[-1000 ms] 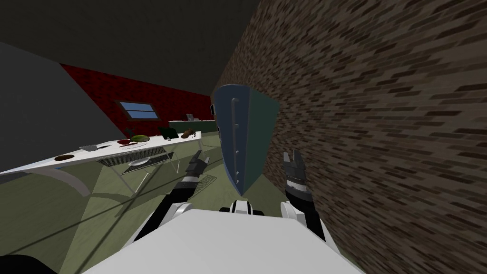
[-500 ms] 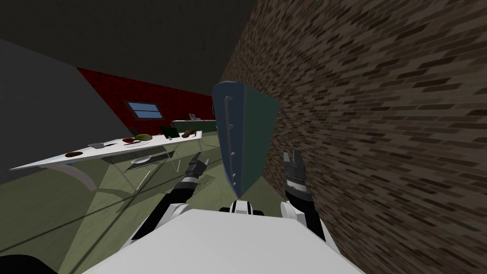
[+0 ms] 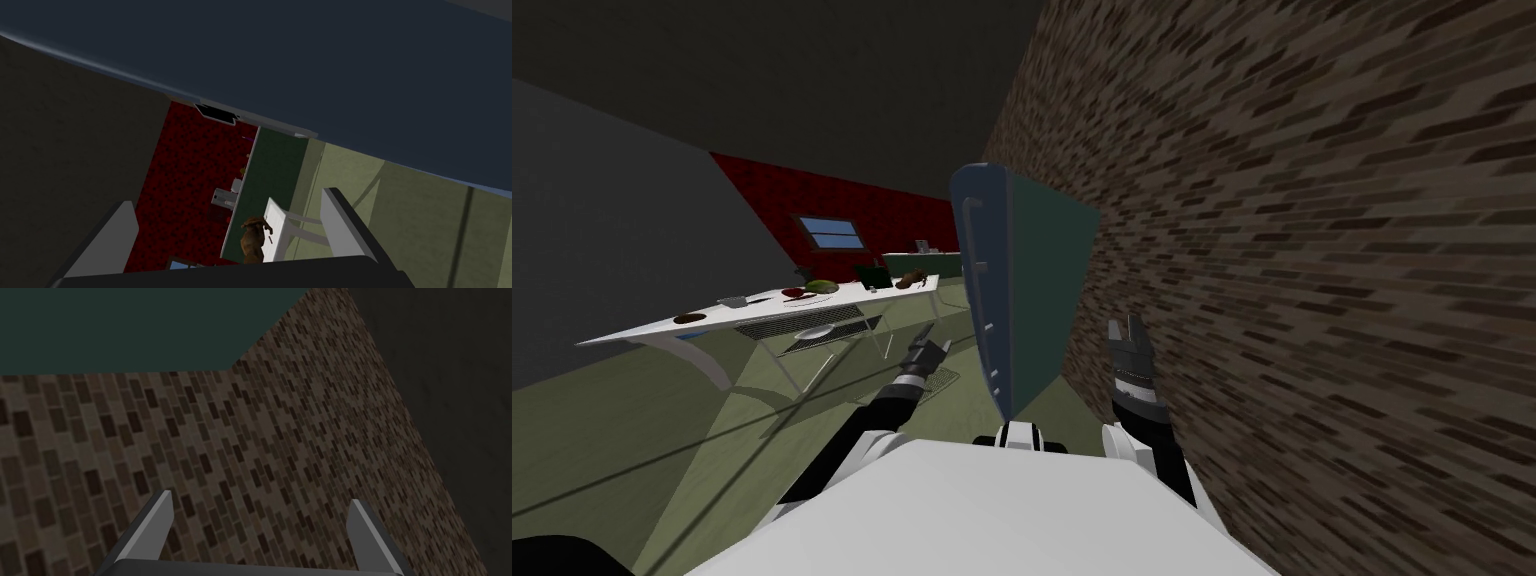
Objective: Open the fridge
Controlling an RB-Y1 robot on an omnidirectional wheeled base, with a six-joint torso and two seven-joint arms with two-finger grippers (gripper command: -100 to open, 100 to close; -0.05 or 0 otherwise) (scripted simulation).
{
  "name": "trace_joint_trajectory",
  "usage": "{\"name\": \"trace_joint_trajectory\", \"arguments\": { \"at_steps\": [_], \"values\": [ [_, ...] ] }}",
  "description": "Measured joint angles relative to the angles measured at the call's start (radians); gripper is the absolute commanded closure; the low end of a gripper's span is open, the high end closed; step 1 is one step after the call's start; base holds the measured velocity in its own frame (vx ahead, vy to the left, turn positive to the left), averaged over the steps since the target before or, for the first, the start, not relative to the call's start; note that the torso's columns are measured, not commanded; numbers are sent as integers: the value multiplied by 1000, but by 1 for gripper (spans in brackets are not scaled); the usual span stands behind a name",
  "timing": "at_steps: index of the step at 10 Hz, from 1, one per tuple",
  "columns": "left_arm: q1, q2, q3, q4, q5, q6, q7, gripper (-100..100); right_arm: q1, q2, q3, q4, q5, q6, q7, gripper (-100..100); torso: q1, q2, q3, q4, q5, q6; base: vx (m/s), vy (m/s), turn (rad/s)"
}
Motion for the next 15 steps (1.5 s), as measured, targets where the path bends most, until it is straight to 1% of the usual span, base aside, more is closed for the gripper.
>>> {"name": "trace_joint_trajectory", "arguments": {
  "at_steps": [2, 4, 8, 11, 15],
  "values": [
    [8, 9, 8, -10, 26, 46, 14, -100, 0, 0, 0, 0, 0, 0, 0, 0, -1, 0, 0, 0, 0, 0, 65, -171, 88],
    [20, 17, 13, -12, 51, 78, 29, -100, 0, 0, 0, 0, 0, 0, 0, 0, 2, 1, 0, 0, 1, 0, 50, -124, 62],
    [37, 4, 24, -25, 93, 147, 53, -100, 0, 0, 0, 0, 0, 0, 0, 0, 0, 0, 0, 0, 0, 0, 56, -113, 64],
    [43, -27, 37, -26, 127, 197, 73, -100, 0, 0, 0, 0, 0, 0, 0, 0, 0, 0, 0, 0, 0, 0, 50, -132, 70],
    [61, -109, 40, -38, 156, 248, 89, -100, 0, 0, 0, 0, 0, 0, 0, 0, 2, 1, 0, 0, 1, 0, 27, -75, 31]
  ]
}}
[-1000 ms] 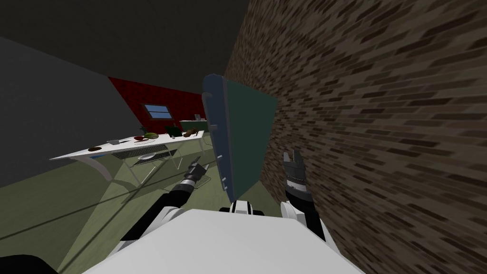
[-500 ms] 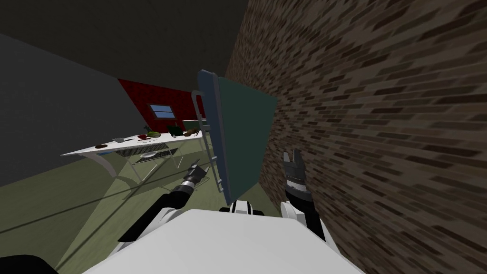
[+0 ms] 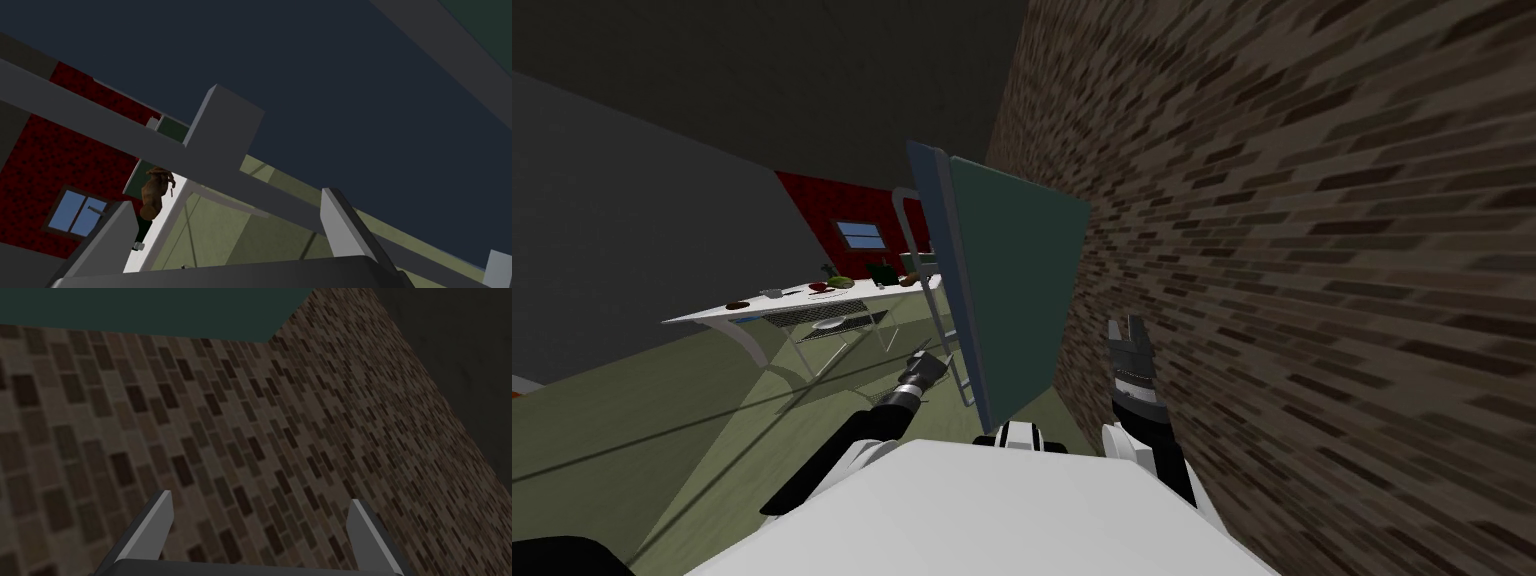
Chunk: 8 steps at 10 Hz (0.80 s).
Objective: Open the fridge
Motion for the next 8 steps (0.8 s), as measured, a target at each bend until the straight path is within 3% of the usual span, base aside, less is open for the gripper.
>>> {"name": "trace_joint_trajectory", "arguments": {
  "at_steps": [2, 3, 8],
  "values": [
    [4, -3, 3, -8, 1, 6, 1, -100, 0, 0, 0, 0, 0, 0, 0, 0, 2, -4, -2, -1, 1, 0, 72, 11, -11],
    [4, -3, 4, -9, 1, 7, 1, 100, 0, 0, 0, 0, 0, 0, 0, 0, 0, -2, -1, -1, 0, 0, 7, 2, 6],
    [12, 28, -28, -7, 13, 12, -1, 100, 0, -1, -1, 0, 0, 0, 0, 0, 5, -11, -7, 1, -2, 2, -73, 221, -86]
  ]
}}
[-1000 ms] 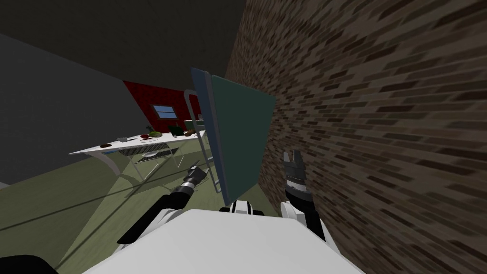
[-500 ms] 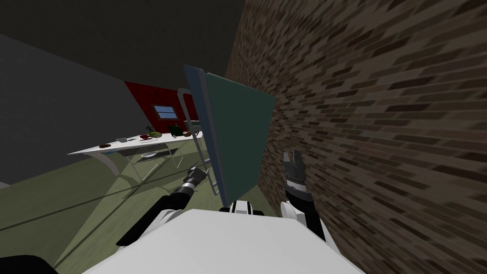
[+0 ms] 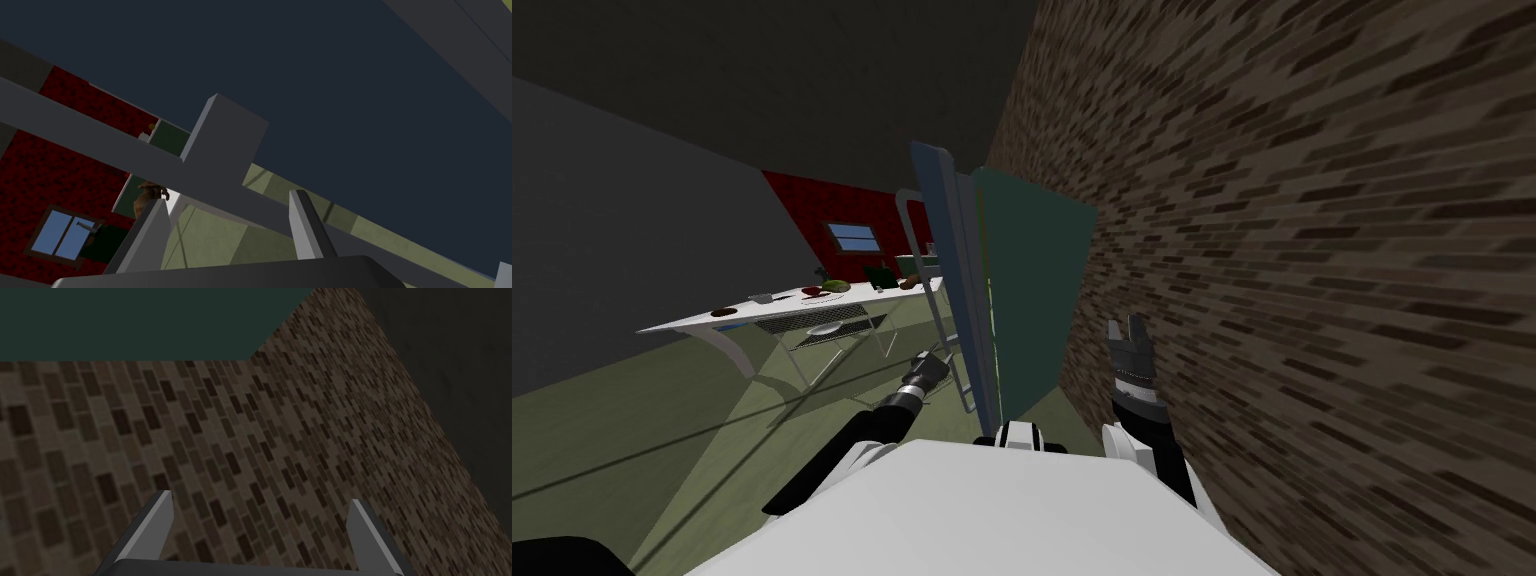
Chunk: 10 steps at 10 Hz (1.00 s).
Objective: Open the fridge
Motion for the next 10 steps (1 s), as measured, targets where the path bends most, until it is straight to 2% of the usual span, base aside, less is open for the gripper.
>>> {"name": "trace_joint_trajectory", "arguments": {
  "at_steps": [10],
  "values": [
    [-9, 81, -47, -20, 28, -13, -7, 100, 0, 0, 0, 0, 0, 0, 0, 0, -30, 8, 6, -2, -4, 9, -91, 247, -84]
  ]
}}
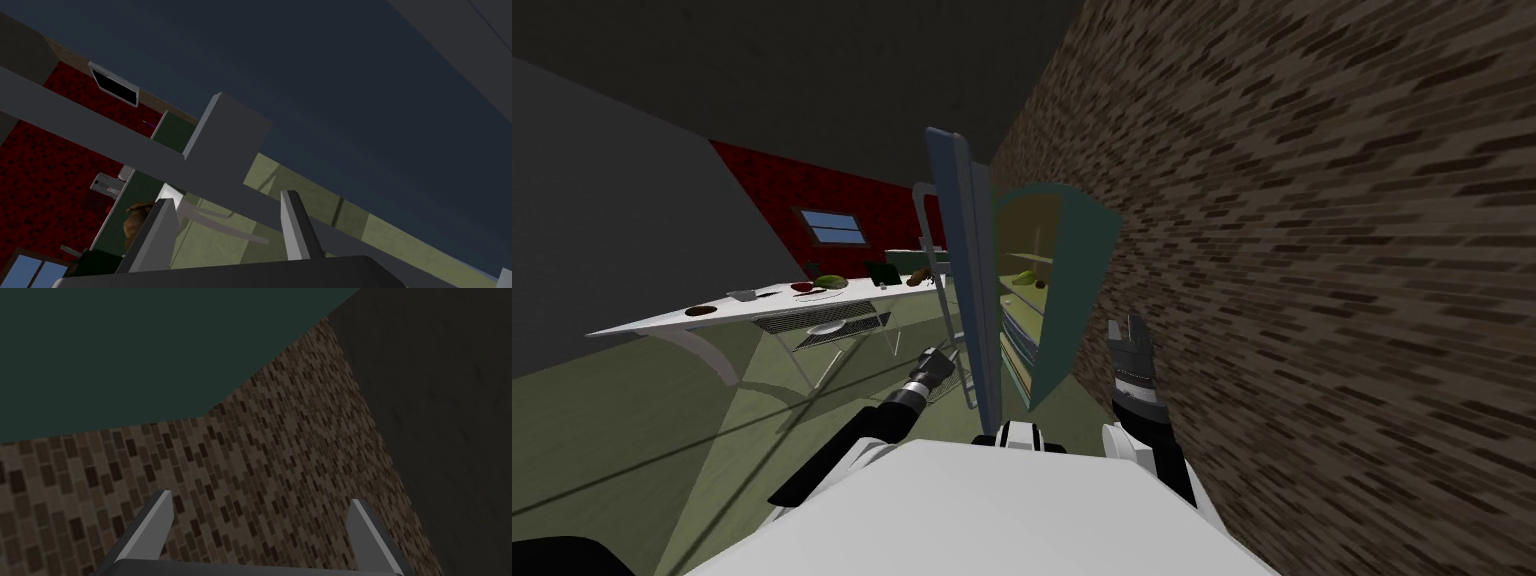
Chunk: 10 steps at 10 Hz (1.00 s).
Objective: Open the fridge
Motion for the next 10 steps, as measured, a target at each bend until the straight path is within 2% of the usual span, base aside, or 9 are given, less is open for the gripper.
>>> {"name": "trace_joint_trajectory", "arguments": {
  "at_steps": [2, 4, 5, 7, 10],
  "values": [
    [5, 28, -41, 2, 11, 1, -4, 100, 0, 0, 0, 0, 0, 0, 0, 0, 22, -4, -3, 2, 3, -6, -69, 326, -143],
    [-3, 43, -57, 1, 15, 6, -6, 100, 0, 0, 0, 0, 0, 0, 0, 0, 24, -2, -2, 2, 4, -9, -73, 211, -71],
    [-3, 44, -58, 0, 15, 6, -7, 100, 0, 0, 0, 0, 0, 0, 0, 0, 15, -3, -2, 0, 3, -10, -39, 209, -119],
    [-7, 67, -74, 1, 24, 14, -6, 100, 0, 0, 0, 0, 0, 0, 0, 0, 34, -8, -6, 1, 7, -7, -65, 351, -126],
    [-18, 86, -96, 1, 27, 2, -11, 100, 0, 0, 0, 0, 0, 0, 0, 0, 16, -4, -3, -1, 4, -9, -62, 277, -76]
  ]
}}
